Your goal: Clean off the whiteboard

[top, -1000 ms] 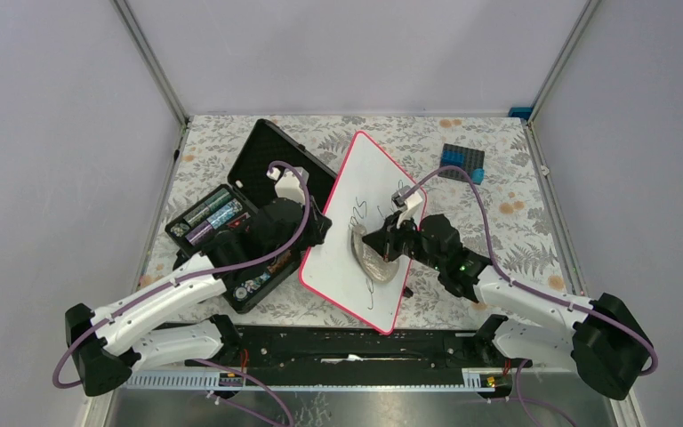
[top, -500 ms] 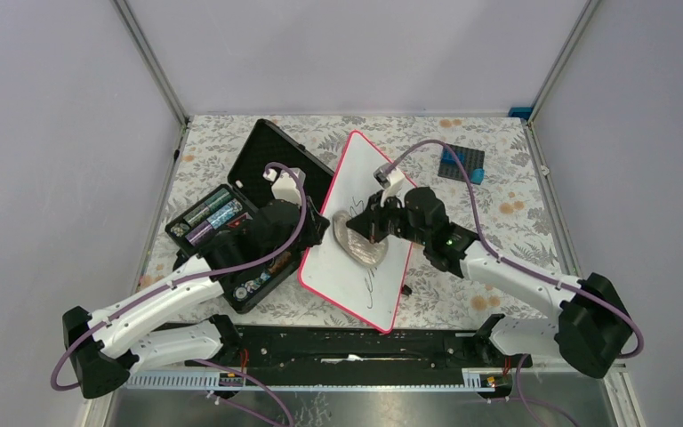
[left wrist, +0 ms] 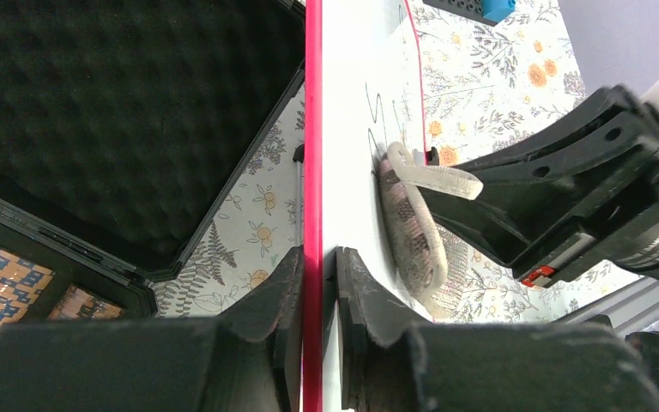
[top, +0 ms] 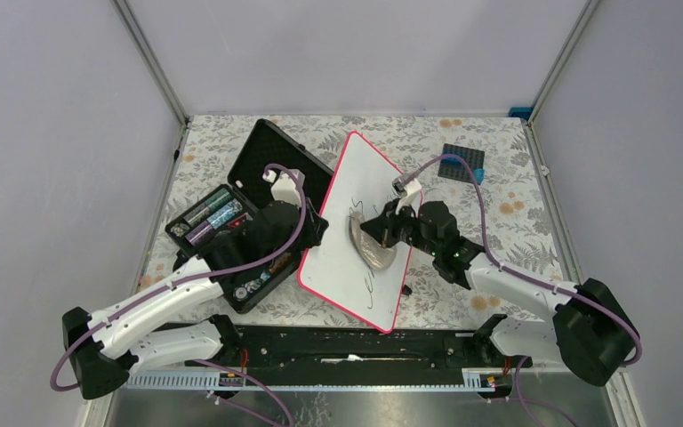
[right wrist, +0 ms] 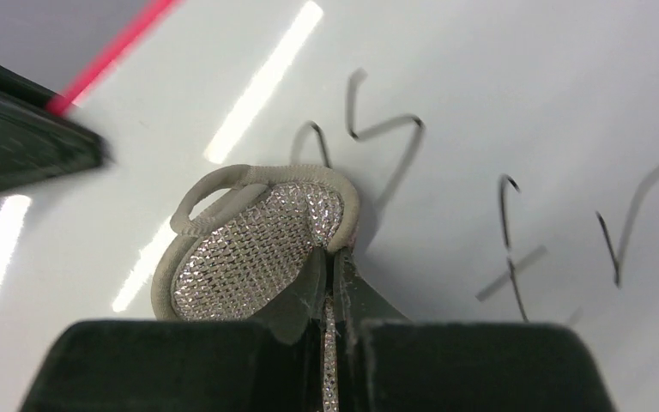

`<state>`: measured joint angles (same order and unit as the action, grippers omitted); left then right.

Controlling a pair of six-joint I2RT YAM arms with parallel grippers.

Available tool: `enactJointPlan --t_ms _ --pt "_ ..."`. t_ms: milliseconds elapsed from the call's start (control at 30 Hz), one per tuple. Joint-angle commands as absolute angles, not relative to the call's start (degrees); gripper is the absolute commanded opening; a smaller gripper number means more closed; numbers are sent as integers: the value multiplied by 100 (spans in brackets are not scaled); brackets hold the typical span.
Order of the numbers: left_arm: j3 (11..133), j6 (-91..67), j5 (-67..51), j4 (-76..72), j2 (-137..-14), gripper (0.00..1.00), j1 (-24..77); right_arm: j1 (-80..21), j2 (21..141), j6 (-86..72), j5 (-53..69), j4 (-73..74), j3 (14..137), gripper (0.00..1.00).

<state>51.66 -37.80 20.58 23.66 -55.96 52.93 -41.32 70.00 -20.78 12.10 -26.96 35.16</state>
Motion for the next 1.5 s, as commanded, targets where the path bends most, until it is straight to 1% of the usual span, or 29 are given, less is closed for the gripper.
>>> enactJointPlan --t_ms 0,133,267,400,600,667,767,933,1033,1100,1200,1367,1467 --pt "5146 -3630 1811 2056 -5430 0 5432 -3995 6877 -2051 768 -1986 2658 0" --pt "5130 -3612 1760 2023 -5466 0 5432 -3997 6975 -2076 1096 -2056 2737 0" --pt "5089 -3631 1685 1970 -5449 0 5432 -4021 7063 -2116 1638 -2036 3356 0" --pt "5126 -3596 1642 1955 -5500 0 5432 -4102 7003 -2156 1810 -2238 3963 0" --pt "5116 -3540 1508 1838 -5609 0 5440 -4091 7790 -2255 1916 -2366 4726 0" --pt "5155 -3476 1487 1851 -5641 0 5443 -4078 7999 -2355 1875 -2386 4679 0" --pt "5192 -3433 1538 1915 -5629 0 5445 -3974 7998 -2460 1703 -2493 4225 0" --pt "5103 -3442 1596 1900 -5508 0 5440 -3672 7300 -2214 1353 -2226 3314 0" --pt "5073 -3427 1605 1886 -5485 0 5440 -3622 7034 -2037 1197 -1865 3096 0" --pt "5071 -3406 1603 1875 -5491 0 5440 -3623 7002 -2061 1307 -1827 3028 0" --pt "5082 -3385 1609 1859 -5525 0 5440 -3688 7116 -2214 1637 -1821 3291 0" --pt "5050 -3468 1601 1863 -5505 0 5440 -4214 7241 -2149 1515 -1765 4101 0" --pt "5055 -3479 1593 1862 -5519 0 5442 -4247 7371 -2088 1512 -1850 4515 0"
